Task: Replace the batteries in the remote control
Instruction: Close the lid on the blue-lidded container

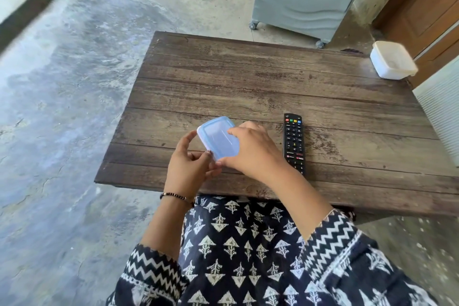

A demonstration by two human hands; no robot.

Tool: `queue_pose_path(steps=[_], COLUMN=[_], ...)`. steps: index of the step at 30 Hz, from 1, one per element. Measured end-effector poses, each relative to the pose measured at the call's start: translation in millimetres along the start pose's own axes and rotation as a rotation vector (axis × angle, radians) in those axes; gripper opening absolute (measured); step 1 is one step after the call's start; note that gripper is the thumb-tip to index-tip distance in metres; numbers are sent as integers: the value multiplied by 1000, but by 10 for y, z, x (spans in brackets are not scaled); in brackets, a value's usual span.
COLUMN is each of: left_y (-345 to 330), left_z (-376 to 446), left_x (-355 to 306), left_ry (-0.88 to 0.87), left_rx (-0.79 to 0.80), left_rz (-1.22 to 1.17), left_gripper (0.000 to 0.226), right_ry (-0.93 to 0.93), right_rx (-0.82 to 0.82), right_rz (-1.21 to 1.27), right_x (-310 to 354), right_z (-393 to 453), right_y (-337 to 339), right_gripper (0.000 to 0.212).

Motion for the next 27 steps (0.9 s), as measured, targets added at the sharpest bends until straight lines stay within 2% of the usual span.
queue_pose_path(steps=[3,6,9,17,24,27], left_y=[-71,-71,-33,23,57,34], left_z=[8,18,30,161,162,157], left_x=[13,12,-16,-60,-106,-72], left_ry=[27,54,39,-12,11,73], left_rx=[33,34,1,18,47,71], left_rz=[-55,-106,-44,184,242,219], left_gripper=[55,38,26,41,40,41], right_ry=[19,35,45,78,78,50], right_rx=[8,25,30,-66,-94,-86], right_rz=[-21,-23,-53,-196,-242,-163], right_x=[27,52,81,178,219,119], right_z=[8,15,19,1,27,31], right_y=[0,-9,-28,-45,-98,-95], right_gripper=[75,73,73,72,63,70])
Point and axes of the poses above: each hand's wrist, its own z-axis towards the middle knuckle, its own y-axis out of the back of the hand, x = y × z, the point moved 10 cm from there along z, towards the middle knuckle
